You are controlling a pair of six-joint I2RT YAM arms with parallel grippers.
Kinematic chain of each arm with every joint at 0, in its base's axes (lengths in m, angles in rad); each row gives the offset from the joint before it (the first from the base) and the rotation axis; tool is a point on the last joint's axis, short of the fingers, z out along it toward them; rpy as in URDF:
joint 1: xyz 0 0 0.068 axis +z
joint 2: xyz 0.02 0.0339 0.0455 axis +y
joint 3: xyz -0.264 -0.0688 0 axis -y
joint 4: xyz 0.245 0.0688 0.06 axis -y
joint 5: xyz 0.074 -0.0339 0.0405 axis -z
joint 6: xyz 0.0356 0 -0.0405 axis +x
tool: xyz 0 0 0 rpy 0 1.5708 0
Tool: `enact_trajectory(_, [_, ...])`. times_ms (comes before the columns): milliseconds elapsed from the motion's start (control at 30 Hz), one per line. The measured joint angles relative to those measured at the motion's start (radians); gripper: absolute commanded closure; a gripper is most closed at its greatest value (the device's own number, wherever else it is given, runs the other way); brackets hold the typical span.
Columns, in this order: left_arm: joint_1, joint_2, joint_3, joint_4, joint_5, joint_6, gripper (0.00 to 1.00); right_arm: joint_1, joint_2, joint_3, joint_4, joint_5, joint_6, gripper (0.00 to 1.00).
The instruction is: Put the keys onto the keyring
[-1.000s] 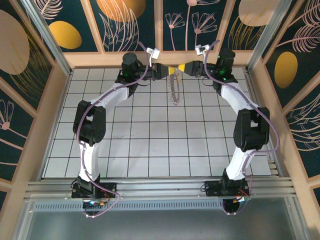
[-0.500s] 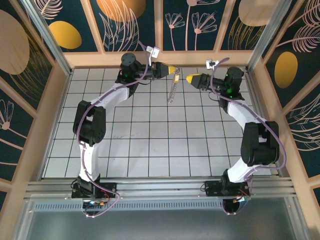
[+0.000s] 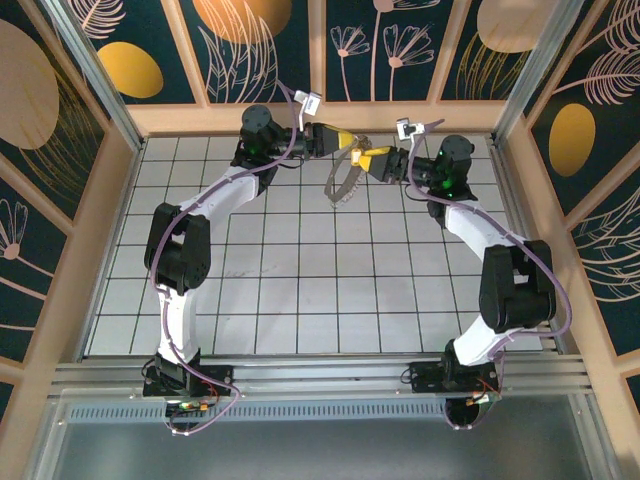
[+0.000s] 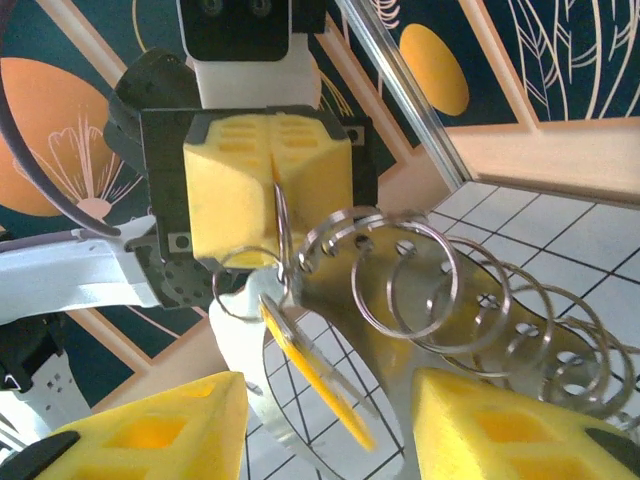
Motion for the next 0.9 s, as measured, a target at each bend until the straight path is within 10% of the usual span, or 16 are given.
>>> enact_trajectory(233, [-0.001,0.0,0.0,0.0,0.0,0.0,1.0,0.013,0.009,0.027,0.012,0.0,0.0,0.58])
enact_trajectory(600, [-0.001,0.0,0.0,0.0,-0.014,0.0,1.0,0.028,0.024,0.03,0.028,-0.002,0.006,0.99])
enact_trajectory(900, [-0.005,-0.028,-0.032,0.002,-0.068,-0.001,1.0,0.029,0.024,0.019,0.034,0.0,0.008,1.0])
